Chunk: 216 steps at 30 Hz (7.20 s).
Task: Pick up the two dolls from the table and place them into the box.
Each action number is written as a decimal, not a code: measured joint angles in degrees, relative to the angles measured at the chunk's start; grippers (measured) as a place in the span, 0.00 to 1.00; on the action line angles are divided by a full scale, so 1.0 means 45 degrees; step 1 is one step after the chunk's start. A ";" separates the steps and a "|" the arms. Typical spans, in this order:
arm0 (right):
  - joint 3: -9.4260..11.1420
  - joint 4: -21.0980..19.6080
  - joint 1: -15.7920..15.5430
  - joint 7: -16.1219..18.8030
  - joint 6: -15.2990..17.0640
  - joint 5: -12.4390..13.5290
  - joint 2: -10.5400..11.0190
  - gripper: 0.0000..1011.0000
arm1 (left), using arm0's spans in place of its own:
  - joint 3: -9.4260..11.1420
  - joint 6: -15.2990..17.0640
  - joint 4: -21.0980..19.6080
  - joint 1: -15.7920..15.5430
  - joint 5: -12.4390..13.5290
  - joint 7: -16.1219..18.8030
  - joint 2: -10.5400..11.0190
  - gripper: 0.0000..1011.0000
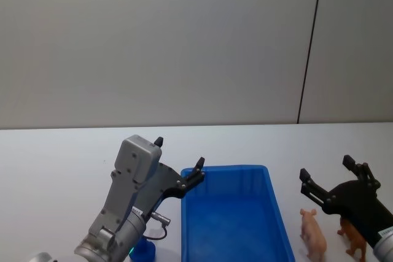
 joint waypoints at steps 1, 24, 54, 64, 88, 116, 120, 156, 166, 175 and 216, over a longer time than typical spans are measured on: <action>0.0000 0.0001 -0.0001 0.0000 0.0000 0.0001 0.0000 0.99 | 0.0000 0.0000 0.0000 0.0000 0.0000 0.0000 0.0000 0.99; -0.0028 -0.0174 -0.0388 -0.0617 0.0157 0.0068 -0.0102 0.99 | -0.0001 0.0000 0.0000 0.0000 0.0000 0.0000 0.0000 0.99; 0.0616 -0.0331 -0.0796 -0.2017 0.1425 0.0512 0.0105 0.99 | 0.0000 0.0000 0.0000 0.0000 0.0000 0.0000 0.0000 0.99; 0.0754 -0.0097 -0.1069 -0.2050 0.1882 0.0884 0.0175 0.99 | -0.0001 0.0000 0.0000 0.0000 0.0000 0.0000 0.0000 0.99; 0.0796 0.1195 -0.1087 -0.1578 0.2350 0.1065 -0.0015 0.93 | -0.0001 0.0000 0.0000 0.0000 0.0000 0.0000 0.0000 0.99; 0.0813 0.1599 -0.1254 -0.1002 0.1360 0.0558 -0.0081 0.28 | 0.0000 0.0000 0.0000 -0.0001 0.0000 0.0000 0.0000 0.99; 0.0804 0.1358 -0.1297 -0.0846 0.0998 0.0365 -0.0057 0.28 | 0.0000 0.0000 0.0001 0.0000 0.0000 0.0000 0.0000 0.99; -0.0114 0.1642 0.0599 0.4141 -0.0315 0.0163 -0.1187 0.36 | -0.0001 0.0000 0.0000 0.0000 0.0000 0.0000 0.0000 0.99; -0.0330 0.2123 0.1008 0.4424 -0.0229 0.0190 -0.1532 0.68 | -0.0001 0.0000 0.0000 0.0000 0.0000 0.0000 0.0000 0.99; -0.0309 0.1989 0.0839 0.3613 -0.0299 0.0184 -0.1486 0.93 | -0.0001 0.0000 0.0000 0.0000 0.0000 0.0000 0.0000 0.99; 0.0206 0.1477 -0.0989 -0.0094 0.0437 0.0419 -0.0787 0.99 | 0.0000 0.0000 0.0000 0.0000 0.0000 0.0000 0.0000 0.99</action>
